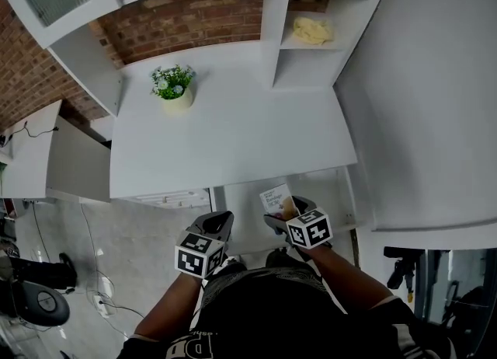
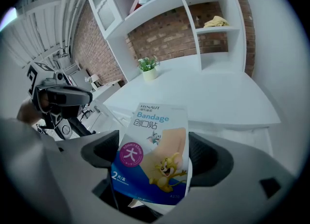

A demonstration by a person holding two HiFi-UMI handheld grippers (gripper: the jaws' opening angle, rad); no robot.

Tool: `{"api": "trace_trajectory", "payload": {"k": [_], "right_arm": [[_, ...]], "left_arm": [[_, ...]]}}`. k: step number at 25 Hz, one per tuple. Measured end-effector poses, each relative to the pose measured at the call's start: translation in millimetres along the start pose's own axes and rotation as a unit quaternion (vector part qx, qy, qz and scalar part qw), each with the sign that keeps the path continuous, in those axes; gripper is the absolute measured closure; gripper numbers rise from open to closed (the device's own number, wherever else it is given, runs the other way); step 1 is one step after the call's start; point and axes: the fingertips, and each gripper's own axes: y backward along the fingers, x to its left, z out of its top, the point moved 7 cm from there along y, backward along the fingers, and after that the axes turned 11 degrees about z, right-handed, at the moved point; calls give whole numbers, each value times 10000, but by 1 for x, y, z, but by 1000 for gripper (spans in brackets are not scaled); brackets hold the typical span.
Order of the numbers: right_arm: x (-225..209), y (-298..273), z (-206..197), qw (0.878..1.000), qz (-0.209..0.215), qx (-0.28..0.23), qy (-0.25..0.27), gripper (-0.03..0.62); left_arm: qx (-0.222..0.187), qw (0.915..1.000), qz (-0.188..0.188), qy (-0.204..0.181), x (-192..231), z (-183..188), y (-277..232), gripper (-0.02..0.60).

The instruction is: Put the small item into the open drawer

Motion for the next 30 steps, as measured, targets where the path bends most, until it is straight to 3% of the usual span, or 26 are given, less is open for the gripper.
{"api": "trace_trajectory", "payload": {"k": [10,14,24,30], "right_arm": [[-20,-30,-22,9981,34,587,204,158],[-35,-45,-34,9976,-60,684,-66,158],[-99,-60,-66,9896,-767,817,-897,158],[-129,-73,-84,9843,-948,1020,-1080,158]], "left_arm": [[164,9997,147,138,-1,-16,-5,566],[202,9993,228,233,3,-20,-2,566],[449,9972,388,452,5,-35,1,566],[504,9959,510,558,7,-35,-1,566]]}}
